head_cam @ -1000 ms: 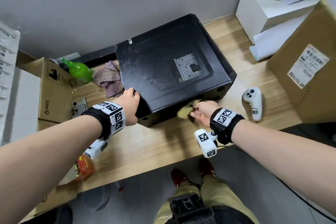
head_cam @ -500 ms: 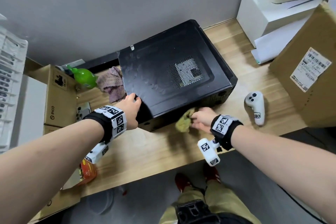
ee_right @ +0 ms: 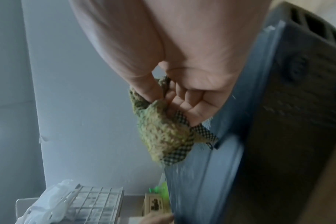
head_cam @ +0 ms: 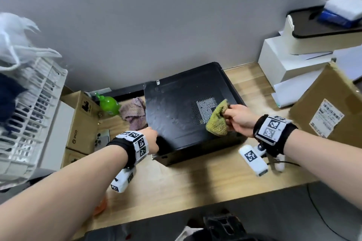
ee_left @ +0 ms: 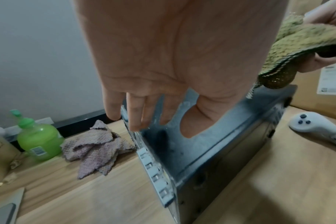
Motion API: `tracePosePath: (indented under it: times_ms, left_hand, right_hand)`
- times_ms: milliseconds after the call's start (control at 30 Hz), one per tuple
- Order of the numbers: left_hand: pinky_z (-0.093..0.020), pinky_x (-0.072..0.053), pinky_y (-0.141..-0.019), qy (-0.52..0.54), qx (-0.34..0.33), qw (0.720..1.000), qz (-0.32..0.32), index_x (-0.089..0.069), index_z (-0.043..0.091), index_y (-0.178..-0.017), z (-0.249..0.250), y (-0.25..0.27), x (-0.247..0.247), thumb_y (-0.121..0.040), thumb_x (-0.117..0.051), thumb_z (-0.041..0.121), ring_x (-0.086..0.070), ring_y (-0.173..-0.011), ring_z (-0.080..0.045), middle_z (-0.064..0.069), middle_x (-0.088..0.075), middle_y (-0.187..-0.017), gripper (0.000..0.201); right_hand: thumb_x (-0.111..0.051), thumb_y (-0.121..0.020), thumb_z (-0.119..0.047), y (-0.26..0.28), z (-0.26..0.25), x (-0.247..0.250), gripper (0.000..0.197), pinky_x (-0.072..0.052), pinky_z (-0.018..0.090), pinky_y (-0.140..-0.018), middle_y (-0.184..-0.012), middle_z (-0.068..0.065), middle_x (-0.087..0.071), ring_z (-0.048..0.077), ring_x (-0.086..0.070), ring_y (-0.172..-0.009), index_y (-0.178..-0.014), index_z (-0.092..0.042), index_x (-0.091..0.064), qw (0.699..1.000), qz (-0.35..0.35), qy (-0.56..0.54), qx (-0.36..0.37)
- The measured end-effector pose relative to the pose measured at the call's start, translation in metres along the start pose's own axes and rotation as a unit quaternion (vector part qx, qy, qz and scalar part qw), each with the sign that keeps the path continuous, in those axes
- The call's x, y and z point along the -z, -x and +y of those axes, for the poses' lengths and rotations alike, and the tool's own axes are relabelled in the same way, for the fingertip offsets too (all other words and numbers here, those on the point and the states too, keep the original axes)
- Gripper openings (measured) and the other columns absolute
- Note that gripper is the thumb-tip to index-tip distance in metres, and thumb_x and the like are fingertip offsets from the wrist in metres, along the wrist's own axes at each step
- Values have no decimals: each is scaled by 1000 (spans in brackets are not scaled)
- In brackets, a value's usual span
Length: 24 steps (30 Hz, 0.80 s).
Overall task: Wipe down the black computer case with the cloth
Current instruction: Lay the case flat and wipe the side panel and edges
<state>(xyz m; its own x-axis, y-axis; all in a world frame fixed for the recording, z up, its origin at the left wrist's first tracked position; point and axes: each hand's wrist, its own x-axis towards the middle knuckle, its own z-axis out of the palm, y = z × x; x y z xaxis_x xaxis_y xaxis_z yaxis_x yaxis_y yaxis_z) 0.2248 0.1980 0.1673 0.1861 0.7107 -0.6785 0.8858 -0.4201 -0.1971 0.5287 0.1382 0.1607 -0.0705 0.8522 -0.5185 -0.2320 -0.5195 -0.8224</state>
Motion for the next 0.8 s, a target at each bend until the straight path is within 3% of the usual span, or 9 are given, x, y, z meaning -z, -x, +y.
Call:
tracePosePath:
  times_ms: [100,167,300,367,500,567,667,733,800]
  left_hand:
    - [-36,-52,-85,24,35,999,29,-59,12,-95,-15,2,14,-74,-50,31,-62,-101,-34,-12,-59,-106,29]
    - [-36,-52,-85,54,54,996,42,-51,18,-83,-24,2,25,-77,-48,33,-62,-100,-35,-13,-64,-105,17]
    - [-36,-53,-90,104,85,986,96,-62,15,-105,-40,-4,31,-83,-54,39,-63,-105,-35,-13,-67,-113,33]
    - [-34,-51,-90,134,105,980,99,-60,11,-118,-46,-11,35,-83,-58,37,-62,-110,-34,-14,-65,-119,44]
    - [-33,-49,-90,206,108,966,113,-63,4,-114,-59,-33,53,-89,-57,31,-63,-110,-34,-19,-69,-115,37]
    - [-34,-45,-92,236,112,956,132,-60,2,-116,-67,-48,63,-92,-55,30,-60,-114,-35,-21,-66,-120,37]
    - [-34,-45,-96,287,127,942,119,-55,3,-123,-78,-79,71,-93,-52,40,-57,-119,-36,-20,-62,-126,47]
    - [-37,-45,-100,322,137,930,111,-55,6,-125,-87,-105,72,-85,-48,54,-57,-119,-37,-19,-63,-126,63]
    - [-39,-48,-97,362,137,915,110,-60,4,-119,-99,-147,65,-71,-41,66,-62,-112,-37,-20,-68,-118,81]
  right_hand:
    - [-42,-98,-6,-20,-30,13,19,-55,28,-54,-78,10,-68,19,-65,-67,-89,-9,-57,999,42,24,20]
    - [-44,-97,-7,-34,-40,18,14,-54,32,-62,-87,15,-62,23,-60,-73,-91,-10,-57,997,56,54,30]
    - [-50,-92,-7,-62,-56,18,13,-52,45,-84,-82,12,-59,23,-58,-75,-84,-11,-60,989,87,116,17]
    - [-56,-88,-10,-82,-63,22,12,-51,46,-87,-76,12,-61,24,-61,-72,-77,-13,-61,978,121,168,19]
    - [-49,-91,-12,-111,-88,23,20,-50,43,-88,-96,19,-62,29,-60,-90,-72,-14,-57,945,180,272,25]
    - [-40,-97,-10,-118,-105,21,23,-43,34,-86,-107,22,-57,32,-56,-99,-82,-12,-56,923,193,333,-24]
    - [-32,-100,-4,-139,-131,20,34,-38,32,-95,-131,28,-52,37,-50,-122,-122,6,-55,879,263,396,-38]
    - [-27,-101,-7,-153,-138,20,39,-37,33,-99,-135,30,-50,38,-49,-125,-128,9,-51,871,292,394,-36]
    - [-24,-102,-19,-179,-135,22,44,-40,34,-95,-125,28,-56,33,-55,-115,-121,3,-57,882,263,388,-41]
